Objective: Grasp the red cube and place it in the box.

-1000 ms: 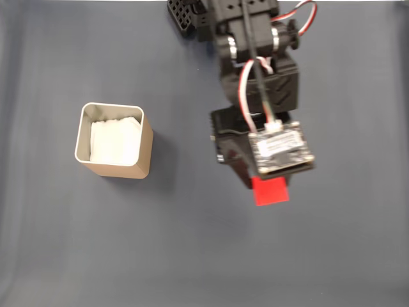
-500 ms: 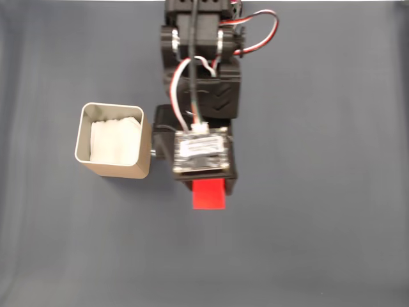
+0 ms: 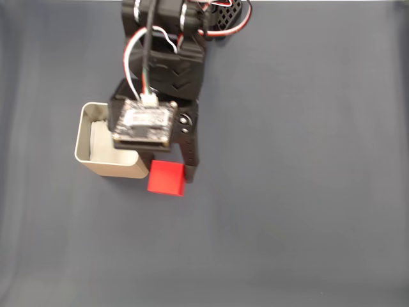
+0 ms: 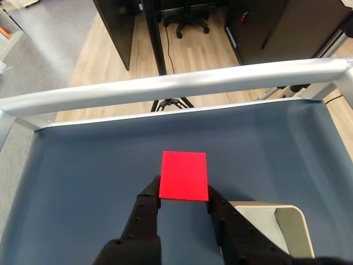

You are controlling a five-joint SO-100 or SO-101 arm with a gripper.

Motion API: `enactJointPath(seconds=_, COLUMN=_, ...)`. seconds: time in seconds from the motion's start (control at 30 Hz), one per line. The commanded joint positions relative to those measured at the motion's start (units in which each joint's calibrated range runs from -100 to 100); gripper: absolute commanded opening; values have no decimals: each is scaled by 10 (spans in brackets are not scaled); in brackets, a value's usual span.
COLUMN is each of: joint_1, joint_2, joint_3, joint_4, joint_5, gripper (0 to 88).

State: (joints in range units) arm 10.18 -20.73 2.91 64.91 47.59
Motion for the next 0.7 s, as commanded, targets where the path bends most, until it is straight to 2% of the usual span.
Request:
enactJointPath(seconds=0.0, joint_1=23, joint_2=-36, joint_3=-33, joint_4=9, joint_5=4, gripper=80)
enactJointPath(seconds=0.67, joint_1=120, joint_2=-81, joint_3=-4, joint_4=44, joint_5=9, gripper=77)
